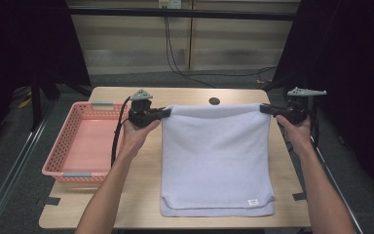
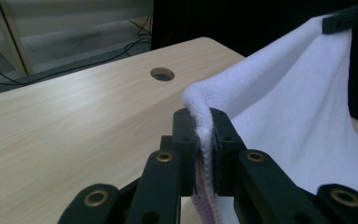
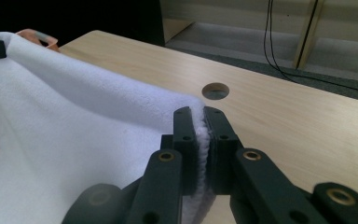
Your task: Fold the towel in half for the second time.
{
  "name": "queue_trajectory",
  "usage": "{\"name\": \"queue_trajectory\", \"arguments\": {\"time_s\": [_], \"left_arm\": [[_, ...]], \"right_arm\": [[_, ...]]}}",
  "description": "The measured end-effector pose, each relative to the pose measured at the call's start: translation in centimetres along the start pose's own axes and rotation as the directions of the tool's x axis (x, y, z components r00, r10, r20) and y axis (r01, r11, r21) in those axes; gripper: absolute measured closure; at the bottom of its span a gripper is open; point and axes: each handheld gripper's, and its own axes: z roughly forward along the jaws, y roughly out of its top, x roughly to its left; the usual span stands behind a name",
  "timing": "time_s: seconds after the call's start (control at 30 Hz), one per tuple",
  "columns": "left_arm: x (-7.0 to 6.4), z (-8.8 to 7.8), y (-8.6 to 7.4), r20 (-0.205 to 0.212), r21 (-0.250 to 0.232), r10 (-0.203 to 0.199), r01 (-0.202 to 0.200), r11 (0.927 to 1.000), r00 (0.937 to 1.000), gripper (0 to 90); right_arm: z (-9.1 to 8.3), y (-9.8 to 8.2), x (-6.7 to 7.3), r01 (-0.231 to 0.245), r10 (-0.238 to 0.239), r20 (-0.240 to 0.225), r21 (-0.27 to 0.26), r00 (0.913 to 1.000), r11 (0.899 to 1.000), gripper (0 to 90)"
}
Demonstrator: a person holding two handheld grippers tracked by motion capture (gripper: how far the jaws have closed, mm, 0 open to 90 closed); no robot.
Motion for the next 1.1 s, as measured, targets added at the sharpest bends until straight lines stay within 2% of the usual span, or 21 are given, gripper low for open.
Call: {"name": "queue_trajectory", "arguments": {"time_s": [0.07,0.17,0.27,0.3,0.33,0.4,0.47,0.5,0.57,0.6,0.63,0.7,0.77,0.8,0.87,0.9,0.97,1.0,1.03,1.07,1.1], "left_arm": [[-0.6,-0.5,-0.6,0.014,-0.009,0.009,-0.009,0.9999,0.9999,83.1],[-1.8,-1.5,-1.3,0.034,-0.022,0.030,-0.029,0.9993,0.9990,83.1],[-3.4,-3.2,-2.1,0.058,-0.048,0.036,-0.033,0.9983,0.9977,82.8],[-3.4,-3.2,-2.1,0.058,-0.048,0.036,-0.033,0.9983,0.9977,82.8],[-3.8,-3.5,-2.4,0.055,-0.044,0.044,-0.042,0.9982,0.9975,82.8],[-4.6,-4.0,-3.2,0.062,-0.040,0.062,-0.059,0.9974,0.9962,82.8],[-5.3,-4.6,-4.2,0.098,-0.046,0.040,-0.036,0.9983,0.9943,82.6],[-5.8,-4.8,-4.8,0.110,-0.042,0.042,-0.037,0.9984,0.9931,82.4],[-6.8,-5.2,-6.2,0.120,-0.024,0.056,-0.054,0.9983,0.9911,81.1],[-7.5,-5.4,-7.7,0.115,0.006,0.064,-0.065,0.9979,0.9914,80.3],[-7.5,-5.4,-7.7,0.115,0.006,0.064,-0.065,0.9979,0.9914,80.5],[-8.0,-5.4,-9.2,0.125,0.041,0.058,-0.063,0.9971,0.9905,80.8],[-8.3,-5.6,-10.5,0.153,0.064,0.030,-0.040,0.9971,0.9878,81.0],[-8.7,-5.9,-11.1,0.156,0.087,0.033,-0.047,0.9951,0.9873,81.0],[-9.4,-6.6,-11.8,0.172,0.098,0.048,-0.065,0.9931,0.9839,80.3],[-9.6,-6.8,-12.1,0.180,0.108,0.052,-0.072,0.9915,0.9822,79.2],[-10.0,-7.1,-13.1,0.203,0.153,0.054,-0.086,0.9846,0.9777,75.5],[-10.2,-7.2,-13.6,0.210,0.175,0.047,-0.085,0.9809,0.9765,75.7],[-10.4,-7.2,-14.1,0.216,0.199,0.052,-0.096,0.9753,0.9750,75.1],[-10.4,-7.3,-14.5,0.227,0.214,0.046,-0.096,0.9721,0.9728,73.6],[-10.5,-7.5,-14.6,0.235,0.221,0.047,-0.100,0.9701,0.9708,73.1]], "right_arm": [[-1.2,-0.8,0.7,0.016,-0.016,-0.023,-0.007,0.9996,1.000,84.8],[-2.2,-1.4,1.2,0.015,-0.016,-0.040,-0.029,0.9991,0.999,84.7],[-4.1,-2.6,2.7,0.037,-0.039,-0.076,-0.023,0.9963,0.999,84.5],[-4.1,-2.6,2.7,0.037,-0.039,-0.076,-0.023,0.9963,0.999,84.5],[-4.9,-3.3,3.3,0.041,-0.043,-0.092,-0.020,0.9949,0.999,84.3],[-5.4,-3.8,3.6,0.043,-0.044,-0.099,-0.020,0.9941,0.999,84.2],[-6.4,-4.9,4.2,0.037,-0.040,-0.126,-0.028,0.9913,0.999,84.0],[-6.8,-5.6,4.6,0.036,-0.039,-0.133,-0.028,0.9903,0.999,83.9],[-7.6,-7.0,5.3,0.040,-0.041,-0.153,-0.010,0.9874,0.999,83.4],[-8.3,-8.7,6.1,0.030,-0.029,-0.174,0.007,0.9843,1.000,83.2],[-8.3,-8.7,6.1,0.030,-0.029,-0.174,0.007,0.9843,1.000,83.2],[-8.7,-10.7,6.8,0.028,-0.020,-0.181,0.041,0.9834,0.999,82.8],[-8.9,-12.3,7.3,0.019,-0.006,-0.187,0.065,0.9824,0.998,82.6],[-9.1,-13.1,7.6,0.011,0.005,-0.190,0.085,0.9817,0.996,82.4],[-9.5,-14.4,8.3,0.025,0.000,-0.188,0.128,0.9822,0.991,80.9],[-9.8,-14.9,8.5,0.024,0.002,-0.194,0.134,0.9809,0.991,80.4],[-10.2,-15.5,9.0,0.033,0.002,-0.208,0.164,0.9782,0.986,77.3],[-10.4,-15.9,9.3,0.045,-0.009,-0.197,0.180,0.9804,0.983,77.2],[-10.6,-16.2,9.5,0.048,-0.007,-0.209,0.193,0.9780,0.980,76.6],[-10.8,-16.5,9.7,0.057,-0.011,-0.219,0.203,0.9756,0.977,75.1],[-11.0,-16.7,9.9,0.066,-0.018,-0.212,0.220,0.9770,0.973,74.2]]}}
